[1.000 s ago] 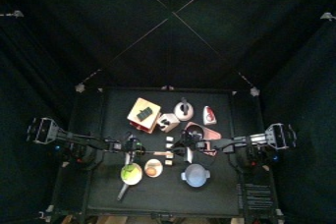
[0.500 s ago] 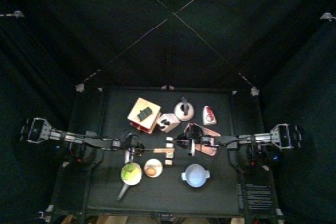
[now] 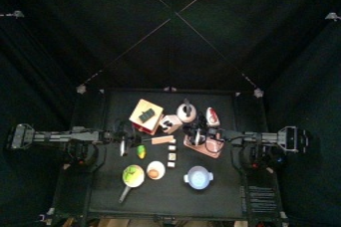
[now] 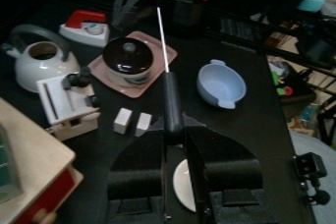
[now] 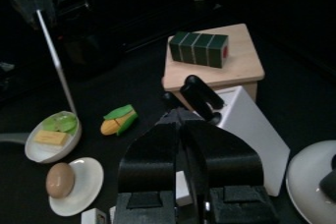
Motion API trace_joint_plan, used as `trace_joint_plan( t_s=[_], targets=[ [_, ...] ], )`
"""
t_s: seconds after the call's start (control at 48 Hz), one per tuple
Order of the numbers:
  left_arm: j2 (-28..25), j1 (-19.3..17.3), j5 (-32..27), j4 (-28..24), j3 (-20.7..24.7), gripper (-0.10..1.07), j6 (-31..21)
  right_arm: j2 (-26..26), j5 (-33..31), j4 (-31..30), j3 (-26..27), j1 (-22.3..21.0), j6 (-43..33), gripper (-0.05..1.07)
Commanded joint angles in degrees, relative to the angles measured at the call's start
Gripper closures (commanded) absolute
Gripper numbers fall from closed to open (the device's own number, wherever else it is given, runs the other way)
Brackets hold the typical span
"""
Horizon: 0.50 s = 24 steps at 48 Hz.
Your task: Place cleaver back in holder
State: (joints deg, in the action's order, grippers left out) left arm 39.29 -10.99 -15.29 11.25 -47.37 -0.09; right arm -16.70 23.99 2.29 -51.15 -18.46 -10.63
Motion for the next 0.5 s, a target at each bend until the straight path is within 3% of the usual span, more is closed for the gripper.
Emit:
trace_joint_plan(
  t_s=[0.0, 0.333, 0.479],
  targets=[
    [-0.1, -2.4, -4.0, -0.4, 4.5, 0.56, 0.1, -0.6, 0.5, 0.5, 1.1, -0.9, -0.1, 0.64],
    [-2.0, -9.1, -12.9, -0.4, 9.7, 0.56, -0.1, 1.2, 0.5, 1.8, 3.2, -2.0, -0.2, 0.65],
    [-2.4, -10.2, -14.9, -0.4, 11.0, 0.56, -0.2, 3.6, 0.5, 2.0, 3.8, -2.6, -0.2, 0.65]
  ],
)
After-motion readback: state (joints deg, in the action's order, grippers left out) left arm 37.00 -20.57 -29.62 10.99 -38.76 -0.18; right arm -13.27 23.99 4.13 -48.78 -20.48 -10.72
